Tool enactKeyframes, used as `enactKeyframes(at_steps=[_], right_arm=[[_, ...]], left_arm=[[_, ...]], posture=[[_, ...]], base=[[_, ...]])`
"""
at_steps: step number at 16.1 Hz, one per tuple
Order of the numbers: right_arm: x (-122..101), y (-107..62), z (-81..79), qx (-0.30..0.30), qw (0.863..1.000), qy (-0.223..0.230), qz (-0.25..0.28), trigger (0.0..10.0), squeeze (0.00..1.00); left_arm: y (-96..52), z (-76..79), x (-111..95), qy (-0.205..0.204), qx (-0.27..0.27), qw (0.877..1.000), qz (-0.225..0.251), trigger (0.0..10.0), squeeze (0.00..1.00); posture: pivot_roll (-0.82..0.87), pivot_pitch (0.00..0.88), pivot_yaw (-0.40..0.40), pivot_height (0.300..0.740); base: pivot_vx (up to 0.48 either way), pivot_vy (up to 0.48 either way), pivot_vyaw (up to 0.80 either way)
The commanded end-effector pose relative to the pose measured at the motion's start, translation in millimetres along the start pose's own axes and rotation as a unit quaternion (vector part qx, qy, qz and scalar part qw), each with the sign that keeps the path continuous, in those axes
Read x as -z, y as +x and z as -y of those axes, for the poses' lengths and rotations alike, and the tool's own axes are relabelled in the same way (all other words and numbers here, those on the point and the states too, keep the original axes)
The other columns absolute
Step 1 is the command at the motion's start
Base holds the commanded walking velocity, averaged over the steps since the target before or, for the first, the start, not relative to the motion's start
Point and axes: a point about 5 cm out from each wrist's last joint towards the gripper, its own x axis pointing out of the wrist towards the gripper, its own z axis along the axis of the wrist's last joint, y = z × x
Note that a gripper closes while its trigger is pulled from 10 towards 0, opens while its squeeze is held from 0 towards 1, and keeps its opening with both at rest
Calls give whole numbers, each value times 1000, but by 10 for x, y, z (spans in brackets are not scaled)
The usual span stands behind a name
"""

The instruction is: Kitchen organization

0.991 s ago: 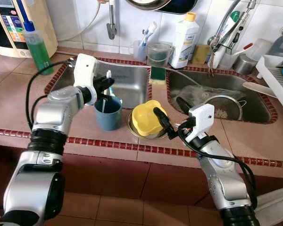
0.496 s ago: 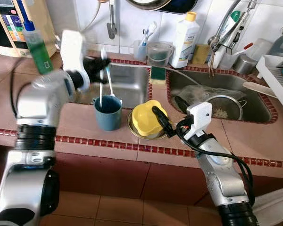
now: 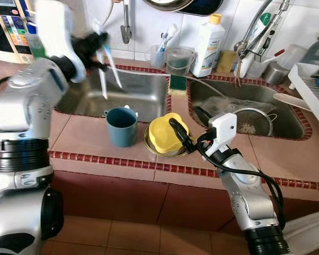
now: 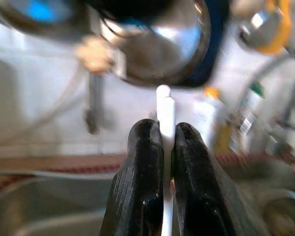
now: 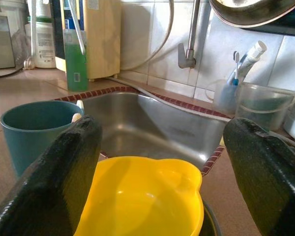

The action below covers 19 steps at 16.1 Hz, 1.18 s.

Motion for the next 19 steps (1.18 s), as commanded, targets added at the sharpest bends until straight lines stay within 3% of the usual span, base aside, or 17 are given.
enactKeyframes(at_steps=[1,4,7,12,19], right_arm=[[-21,18,4,-4,1000,2,5,10000,0],[-27,12,7,2,1000,13,9,10000,0],[-47,21,-41,5,999,47,19,10000,0],[-39,23,-73,-2,999,48,17,10000,0],[-32,24,-65,-7,999,41,12,10000,0]], left_arm=[[-40,-92,-1,8,-32,999,11,10000,0],[-149,-259,219,37,-102,994,11,10000,0],[-211,-263,405,58,-119,991,1,10000,0],[-250,-149,577,107,-101,989,-7,10000,0],[-195,10,700,103,-59,993,-16,10000,0]], posture=[[32,0,-76,740],[35,0,-78,740],[38,0,-81,740],[43,0,-87,740],[39,0,-84,740]], base=[[0,0,0],[0,0,0],[0,0,0],[0,0,0],[0,0,0]])
